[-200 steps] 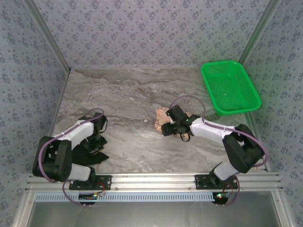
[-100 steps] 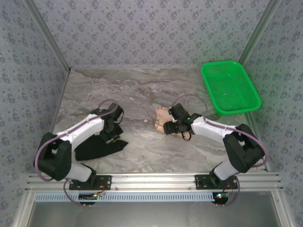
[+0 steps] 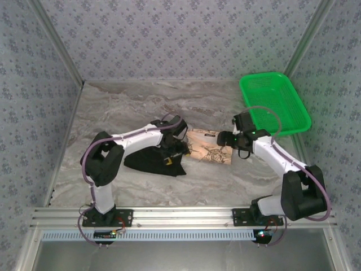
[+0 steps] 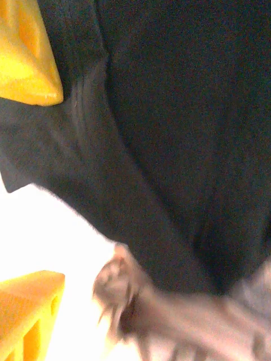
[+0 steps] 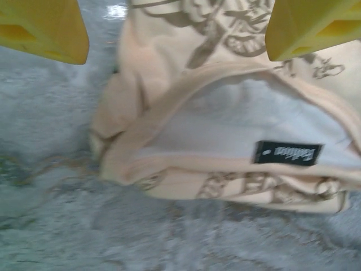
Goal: Fold the inside-out t-shirt
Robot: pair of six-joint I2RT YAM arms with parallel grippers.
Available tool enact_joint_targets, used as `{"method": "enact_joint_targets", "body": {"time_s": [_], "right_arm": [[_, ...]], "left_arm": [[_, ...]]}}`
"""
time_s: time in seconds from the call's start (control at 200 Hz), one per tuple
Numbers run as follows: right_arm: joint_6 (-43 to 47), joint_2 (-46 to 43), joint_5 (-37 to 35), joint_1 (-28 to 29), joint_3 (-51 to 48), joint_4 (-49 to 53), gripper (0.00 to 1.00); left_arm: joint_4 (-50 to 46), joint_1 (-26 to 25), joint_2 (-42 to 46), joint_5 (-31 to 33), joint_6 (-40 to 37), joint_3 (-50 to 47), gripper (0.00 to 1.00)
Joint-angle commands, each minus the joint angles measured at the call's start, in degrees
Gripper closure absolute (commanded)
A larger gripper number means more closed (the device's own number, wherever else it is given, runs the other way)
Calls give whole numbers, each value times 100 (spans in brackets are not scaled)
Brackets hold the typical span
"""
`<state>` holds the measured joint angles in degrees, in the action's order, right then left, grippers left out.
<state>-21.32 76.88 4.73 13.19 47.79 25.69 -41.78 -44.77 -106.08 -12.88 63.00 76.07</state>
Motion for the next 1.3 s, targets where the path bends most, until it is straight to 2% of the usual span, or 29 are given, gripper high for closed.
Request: {"method": "enact_joint_targets", "body": {"time_s": [0.0,0.05,0.155,0.25,0.335,0.45,0.52,0.565,0.66,0.74,0.965,1.214,1.294], "right_arm": [[398,0,450,-381,153,291,16],[482,66,463,-510,200,287,16],[768,220,787,-801,204,143,18],[1009,460,1432,-1004,269,99,21],[1193,644,1486,-1063,276,-9,24],[1242,877,1801,-1179,235,-309,30],[1312,1006,1917,-1179,204,-467,33],[1375,1081,1836,-1178,180,-559,33],[1433,1219,1834,-1247,223,-652,34],[1445,1305,1847,-1275,237,-776,34],[1508,1749,1997,-1315,482,-680,36],[1517,2171,2365,-1244,773,-528,42],[1530,2343,2438,-1193,916,-427,47]], "left_arm": [[-450,167,233,-99,-582,768,15],[-572,269,263,-91,-825,1044,14],[-603,419,36,-64,-1938,1717,13],[-551,535,-568,-330,-3258,2376,13],[-519,675,-1092,-559,-4092,2823,14],[-248,908,-1574,-1392,-4960,2888,14],[-243,999,-1818,-1251,-5402,2814,14],[-140,1079,-1945,-1345,-5510,2744,14],[531,1175,-1955,-2040,-5488,2412,15],[937,1117,-1911,-2131,-5528,2231,14],[335,1014,-2569,-1893,-5721,2759,13],[442,902,-2823,-2271,-5632,3028,14],[493,893,-2926,-2400,-5512,3119,16]]}}
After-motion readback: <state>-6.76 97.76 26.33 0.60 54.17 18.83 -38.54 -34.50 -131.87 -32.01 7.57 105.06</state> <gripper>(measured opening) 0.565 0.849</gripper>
